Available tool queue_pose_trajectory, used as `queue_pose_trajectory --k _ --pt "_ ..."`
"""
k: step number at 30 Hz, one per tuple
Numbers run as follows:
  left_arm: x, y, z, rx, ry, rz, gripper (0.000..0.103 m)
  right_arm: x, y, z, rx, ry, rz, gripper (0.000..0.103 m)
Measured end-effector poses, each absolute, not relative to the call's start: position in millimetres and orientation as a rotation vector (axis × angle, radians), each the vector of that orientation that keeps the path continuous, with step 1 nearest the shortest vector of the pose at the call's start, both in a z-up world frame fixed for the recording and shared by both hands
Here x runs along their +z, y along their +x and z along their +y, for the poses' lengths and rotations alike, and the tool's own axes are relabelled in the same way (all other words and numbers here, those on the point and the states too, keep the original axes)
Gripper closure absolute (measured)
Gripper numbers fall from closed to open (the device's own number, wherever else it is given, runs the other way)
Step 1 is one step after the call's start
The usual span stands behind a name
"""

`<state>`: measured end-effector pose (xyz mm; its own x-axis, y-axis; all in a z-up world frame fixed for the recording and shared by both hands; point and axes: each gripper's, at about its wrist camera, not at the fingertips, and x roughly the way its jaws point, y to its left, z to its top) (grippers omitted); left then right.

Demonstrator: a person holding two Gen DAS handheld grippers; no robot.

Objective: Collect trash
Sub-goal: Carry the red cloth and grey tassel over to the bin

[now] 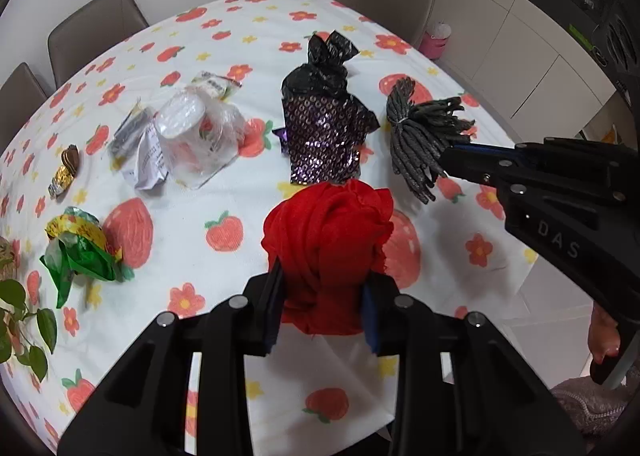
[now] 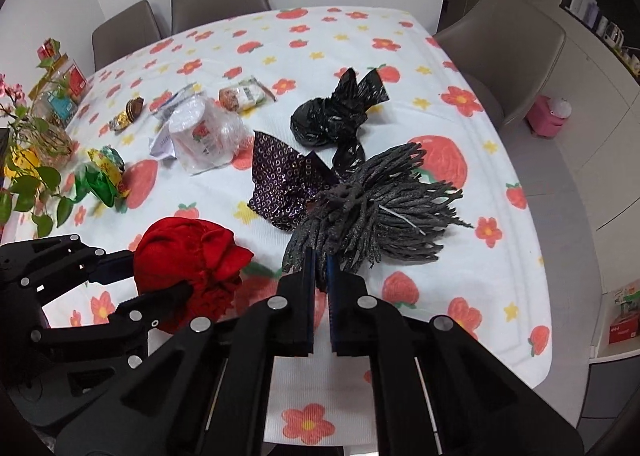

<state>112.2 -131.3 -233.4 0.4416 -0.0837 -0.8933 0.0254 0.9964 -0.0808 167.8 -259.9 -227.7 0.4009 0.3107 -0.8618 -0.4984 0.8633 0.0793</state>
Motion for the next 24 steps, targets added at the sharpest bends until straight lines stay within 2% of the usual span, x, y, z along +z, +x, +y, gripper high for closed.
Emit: queue_pose_trajectory --k 11,24 --pt "-204.0 116.1 -158.3 -0.208 0.021 1.049 0.07 -191.3 142.6 -303.0 0.388 -0.069 0.96 0.098" --pt "-206.4 112.8 -266.0 -0.556 0.219 1.04 0.07 -185.6 67.1 -426.1 0.005 0.148 0.937 0.098"
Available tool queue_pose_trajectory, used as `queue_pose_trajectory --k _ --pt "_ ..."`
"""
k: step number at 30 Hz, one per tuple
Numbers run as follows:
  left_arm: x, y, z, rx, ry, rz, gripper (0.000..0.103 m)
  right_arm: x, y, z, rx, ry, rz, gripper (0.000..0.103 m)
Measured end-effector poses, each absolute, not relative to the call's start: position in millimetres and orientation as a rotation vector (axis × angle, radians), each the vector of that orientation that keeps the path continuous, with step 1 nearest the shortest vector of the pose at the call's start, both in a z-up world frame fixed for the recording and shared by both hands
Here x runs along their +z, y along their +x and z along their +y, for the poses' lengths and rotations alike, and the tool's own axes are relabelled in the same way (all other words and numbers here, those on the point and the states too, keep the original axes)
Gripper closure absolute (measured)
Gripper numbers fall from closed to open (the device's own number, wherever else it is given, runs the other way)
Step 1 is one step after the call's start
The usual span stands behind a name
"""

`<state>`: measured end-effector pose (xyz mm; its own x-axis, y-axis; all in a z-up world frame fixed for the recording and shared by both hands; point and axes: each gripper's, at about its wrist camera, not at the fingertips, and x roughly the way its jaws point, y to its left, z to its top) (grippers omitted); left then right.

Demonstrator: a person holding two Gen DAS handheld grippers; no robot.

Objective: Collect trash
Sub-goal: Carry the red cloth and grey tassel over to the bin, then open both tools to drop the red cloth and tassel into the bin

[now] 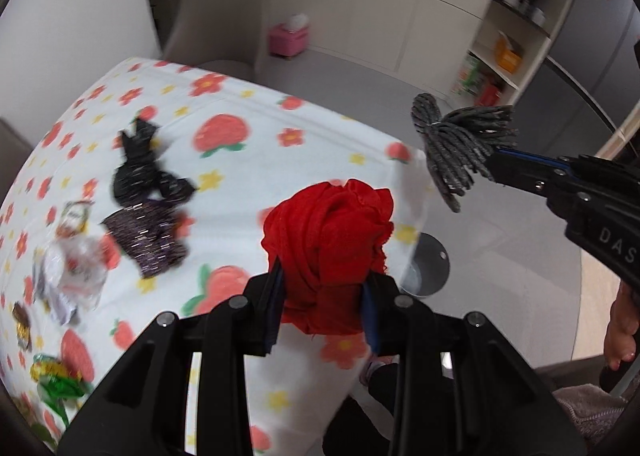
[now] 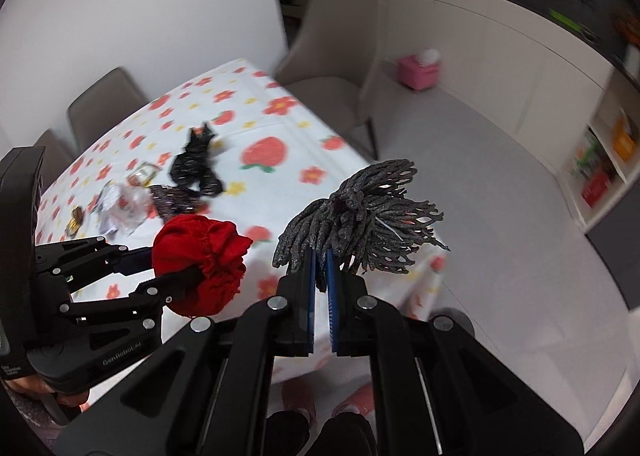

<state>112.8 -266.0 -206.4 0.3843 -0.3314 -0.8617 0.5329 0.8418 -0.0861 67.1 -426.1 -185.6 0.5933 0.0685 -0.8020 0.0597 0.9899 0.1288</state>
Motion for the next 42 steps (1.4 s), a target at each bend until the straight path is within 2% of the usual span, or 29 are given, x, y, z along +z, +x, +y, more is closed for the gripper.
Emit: queue_pose_trajectory --k 13,25,31,37,42 --pt "-215.1 60.9 -423.9 -0.769 0.331 1.032 0.07 -201.1 -34.0 -557.2 -0.205 0.246 0.951 0.098" --pt "-265.2 29.7 -514.8 -0.799 0.359 1.104 0.07 -251.4 -72.7 -631.8 -0.251 0.294 1.003 0.098" --pt "-327.7 41.4 -538.0 -0.823 0.405 1.175 0.07 -313.8 -68.9 -639.3 -0.262 0.313 1.044 0.098" --pt "-412.2 62.6 -557.0 -0.823 0.457 1.213 0.07 -411.7 -55.4 -643.9 -0.243 0.371 1.083 0.098" --pt "-502.8 79.9 -570.4 -0.806 0.499 1.216 0.07 -506.4 -38.9 -649.1 -0.211 0.4 1.104 0.098"
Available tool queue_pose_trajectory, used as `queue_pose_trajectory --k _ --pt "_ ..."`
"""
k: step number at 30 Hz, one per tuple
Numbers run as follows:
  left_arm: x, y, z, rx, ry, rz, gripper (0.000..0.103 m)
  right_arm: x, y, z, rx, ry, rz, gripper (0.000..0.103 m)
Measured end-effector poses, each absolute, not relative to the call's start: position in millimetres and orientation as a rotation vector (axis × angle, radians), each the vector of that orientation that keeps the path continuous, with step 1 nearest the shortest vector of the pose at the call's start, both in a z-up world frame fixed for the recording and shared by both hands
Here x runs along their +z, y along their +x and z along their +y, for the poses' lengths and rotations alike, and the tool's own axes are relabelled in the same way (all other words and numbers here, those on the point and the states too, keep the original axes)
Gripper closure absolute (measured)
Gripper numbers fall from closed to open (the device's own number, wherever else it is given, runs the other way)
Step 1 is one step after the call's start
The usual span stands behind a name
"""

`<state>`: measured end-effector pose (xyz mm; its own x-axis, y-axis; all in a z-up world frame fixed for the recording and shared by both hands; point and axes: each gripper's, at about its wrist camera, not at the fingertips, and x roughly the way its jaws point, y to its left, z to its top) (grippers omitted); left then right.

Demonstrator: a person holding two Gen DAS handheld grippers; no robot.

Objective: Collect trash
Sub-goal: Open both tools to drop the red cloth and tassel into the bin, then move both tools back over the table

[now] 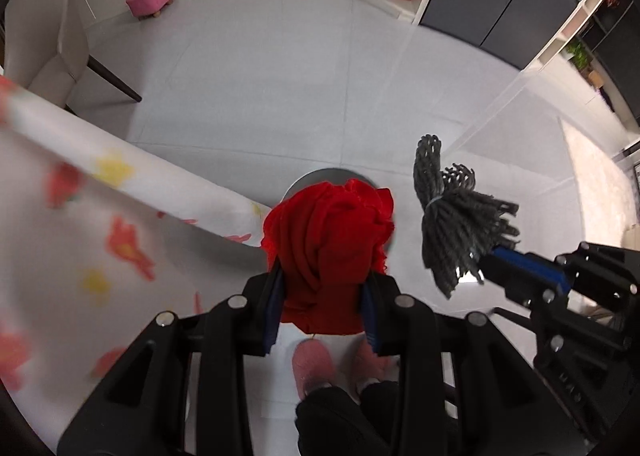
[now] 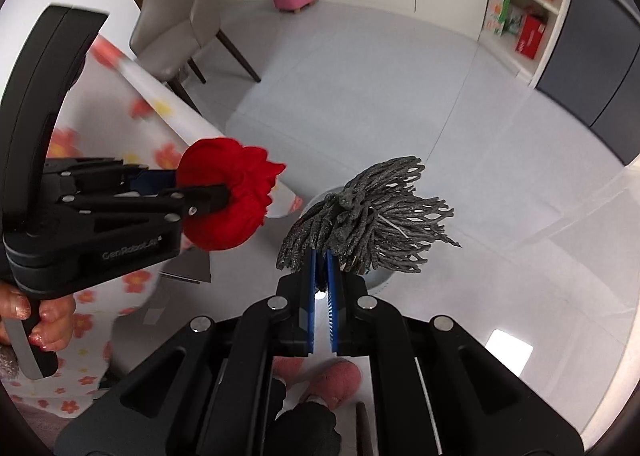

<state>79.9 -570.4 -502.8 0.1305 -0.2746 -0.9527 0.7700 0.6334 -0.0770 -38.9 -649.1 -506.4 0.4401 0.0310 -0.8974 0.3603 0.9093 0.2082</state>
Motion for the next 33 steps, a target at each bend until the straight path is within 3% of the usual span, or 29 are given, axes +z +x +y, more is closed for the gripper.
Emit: queue_pose_trajectory --k 7,11,17,23,33 --pt "-603.7 99.9 -581.0 -0.792 0.533 1.22 0.07 -606.6 -18.3 -654.6 -0.18 0.412 1.126 0.097" --pt "-633.8 108.1 -589.8 -0.825 0.525 1.226 0.066 -634.9 -17.1 -660.4 -0.208 0.396 1.11 0.072" --pt "-660.0 112.0 -605.9 -0.863 0.541 1.222 0.062 -649.8 -23.3 -668.9 -0.253 0.389 1.114 0.069" --pt "-643.7 107.1 -611.7 -0.877 0.544 1.174 0.032 -630.8 -25.4 -670.8 -0.281 0.406 1.115 0.069" --pt "-542.0 97.9 -601.4 -0.878 0.543 1.168 0.032 -531.8 -31.4 -676.1 -0.306 0.401 1.113 0.069"
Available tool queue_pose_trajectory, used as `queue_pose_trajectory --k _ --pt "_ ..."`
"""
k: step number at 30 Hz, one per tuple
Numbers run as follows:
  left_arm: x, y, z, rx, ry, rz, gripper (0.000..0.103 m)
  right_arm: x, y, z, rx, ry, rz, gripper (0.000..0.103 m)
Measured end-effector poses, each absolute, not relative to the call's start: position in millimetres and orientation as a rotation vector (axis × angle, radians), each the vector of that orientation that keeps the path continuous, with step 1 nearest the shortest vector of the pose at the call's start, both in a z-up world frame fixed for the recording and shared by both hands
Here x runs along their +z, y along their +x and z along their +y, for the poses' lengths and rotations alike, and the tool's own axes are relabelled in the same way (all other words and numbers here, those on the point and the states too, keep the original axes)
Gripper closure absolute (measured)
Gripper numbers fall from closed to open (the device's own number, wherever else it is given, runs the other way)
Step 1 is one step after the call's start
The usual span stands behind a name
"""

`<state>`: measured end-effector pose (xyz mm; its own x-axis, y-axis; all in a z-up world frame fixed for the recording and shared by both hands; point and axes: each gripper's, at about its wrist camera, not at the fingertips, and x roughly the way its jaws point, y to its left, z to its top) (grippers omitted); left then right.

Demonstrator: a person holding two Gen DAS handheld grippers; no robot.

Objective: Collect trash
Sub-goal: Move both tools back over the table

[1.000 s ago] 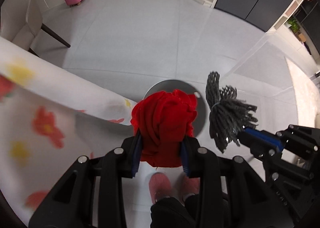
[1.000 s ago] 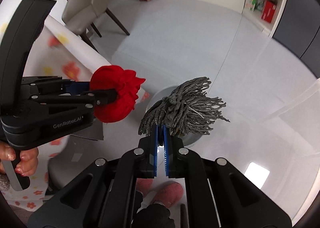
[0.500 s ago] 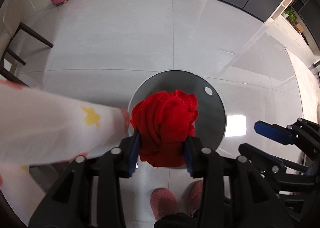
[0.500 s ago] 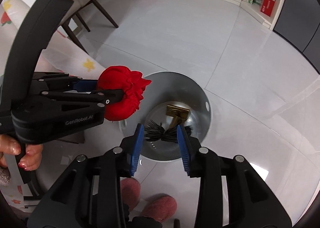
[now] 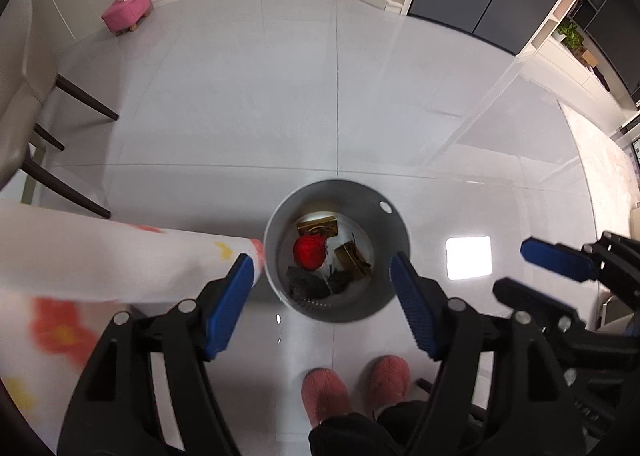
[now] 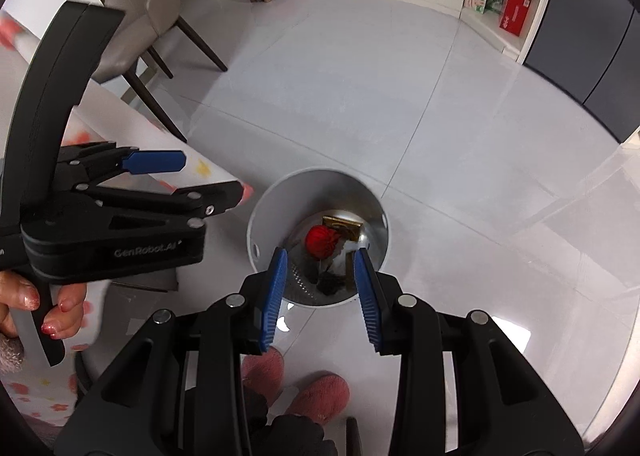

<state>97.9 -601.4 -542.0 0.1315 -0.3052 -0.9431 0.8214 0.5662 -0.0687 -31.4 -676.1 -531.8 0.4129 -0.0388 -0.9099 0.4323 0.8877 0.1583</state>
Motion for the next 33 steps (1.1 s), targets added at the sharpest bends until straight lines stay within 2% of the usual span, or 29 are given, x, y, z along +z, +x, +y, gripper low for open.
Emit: queue_pose_trajectory --k 10,17,24,33 --pt "-379.1 98.1 -545.5 -0.768 0.455 1.137 0.032 -371.6 -22.3 -649.3 -0.213 0.341 1.082 0.068" --pt "-294.7 99.0 -473.1 -0.577 0.362 1.093 0.032 -297.4 -4.0 -599.7 -0.003 0.227 1.053 0.068" --pt "-242.3 89.0 -354.2 -0.275 0.197 1.065 0.032 -250.6 33.0 -515.8 0.276 0.126 1.009 0.068" --pt "-212.3 79.3 -193.1 0.029 0.018 1.036 0.032 -212.2 82.2 -380.3 0.524 -0.019 0.96 0.068"
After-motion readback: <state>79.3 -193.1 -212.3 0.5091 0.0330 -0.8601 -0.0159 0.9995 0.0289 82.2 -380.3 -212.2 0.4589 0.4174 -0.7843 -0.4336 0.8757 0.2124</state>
